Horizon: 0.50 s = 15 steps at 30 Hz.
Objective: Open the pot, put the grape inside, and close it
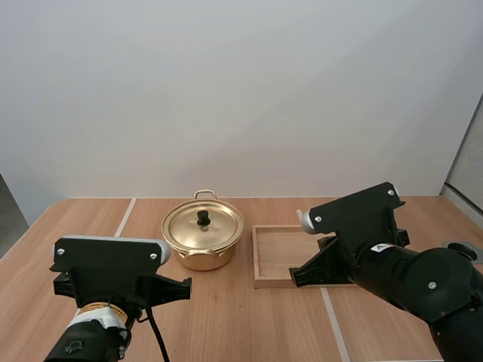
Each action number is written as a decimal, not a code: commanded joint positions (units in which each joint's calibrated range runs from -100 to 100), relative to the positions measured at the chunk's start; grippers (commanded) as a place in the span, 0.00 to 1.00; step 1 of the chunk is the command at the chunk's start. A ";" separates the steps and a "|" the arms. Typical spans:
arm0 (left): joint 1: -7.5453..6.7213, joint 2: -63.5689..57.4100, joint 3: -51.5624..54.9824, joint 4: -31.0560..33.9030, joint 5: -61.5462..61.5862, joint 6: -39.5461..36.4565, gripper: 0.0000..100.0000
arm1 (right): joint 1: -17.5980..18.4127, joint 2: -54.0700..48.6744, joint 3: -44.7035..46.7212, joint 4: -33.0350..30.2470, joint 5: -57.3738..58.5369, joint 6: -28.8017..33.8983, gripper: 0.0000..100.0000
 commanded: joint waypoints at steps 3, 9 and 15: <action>0.04 -0.39 0.00 0.71 -0.10 -0.56 0.00 | -0.24 -0.44 0.25 0.18 -1.17 -0.49 0.00; 0.04 -0.39 0.00 0.71 -0.10 -0.56 0.00 | 0.68 -0.93 0.23 0.18 -1.17 -0.49 0.00; 0.04 -0.39 0.00 0.71 -0.10 -0.56 0.00 | 3.90 -11.27 3.23 -1.25 -4.26 -0.52 0.00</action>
